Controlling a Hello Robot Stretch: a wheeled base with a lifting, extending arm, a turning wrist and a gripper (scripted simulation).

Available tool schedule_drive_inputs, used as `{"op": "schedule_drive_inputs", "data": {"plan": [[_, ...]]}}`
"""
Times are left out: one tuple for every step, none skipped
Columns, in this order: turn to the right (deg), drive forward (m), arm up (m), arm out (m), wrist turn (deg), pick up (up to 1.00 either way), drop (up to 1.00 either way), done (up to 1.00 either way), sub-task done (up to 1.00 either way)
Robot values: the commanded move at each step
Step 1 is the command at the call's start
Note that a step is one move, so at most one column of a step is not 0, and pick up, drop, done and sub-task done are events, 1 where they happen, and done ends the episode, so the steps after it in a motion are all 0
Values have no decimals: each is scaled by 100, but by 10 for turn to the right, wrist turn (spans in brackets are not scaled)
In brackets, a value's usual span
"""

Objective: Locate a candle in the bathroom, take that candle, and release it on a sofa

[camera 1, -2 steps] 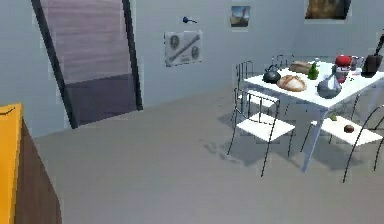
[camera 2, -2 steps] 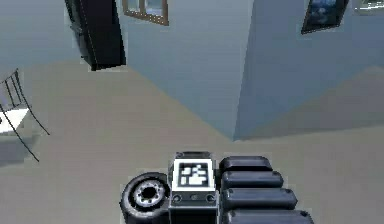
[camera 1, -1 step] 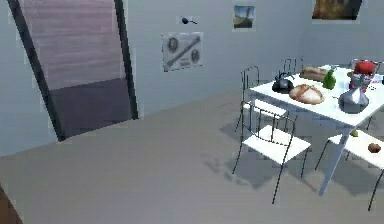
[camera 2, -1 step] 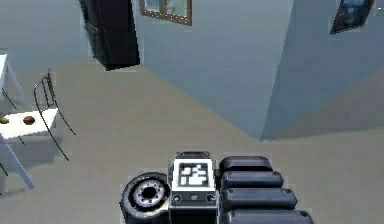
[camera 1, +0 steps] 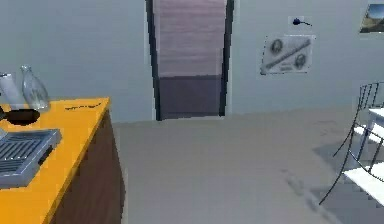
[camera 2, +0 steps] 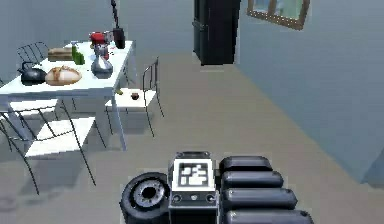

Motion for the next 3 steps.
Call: {"op": "schedule_drive_inputs", "data": {"plan": [[0,100,0,0,0,0,0,0,0],[0,100,0,0,0,0,0,0,0],[0,90,0,0,0,0,0,0,0]]}}
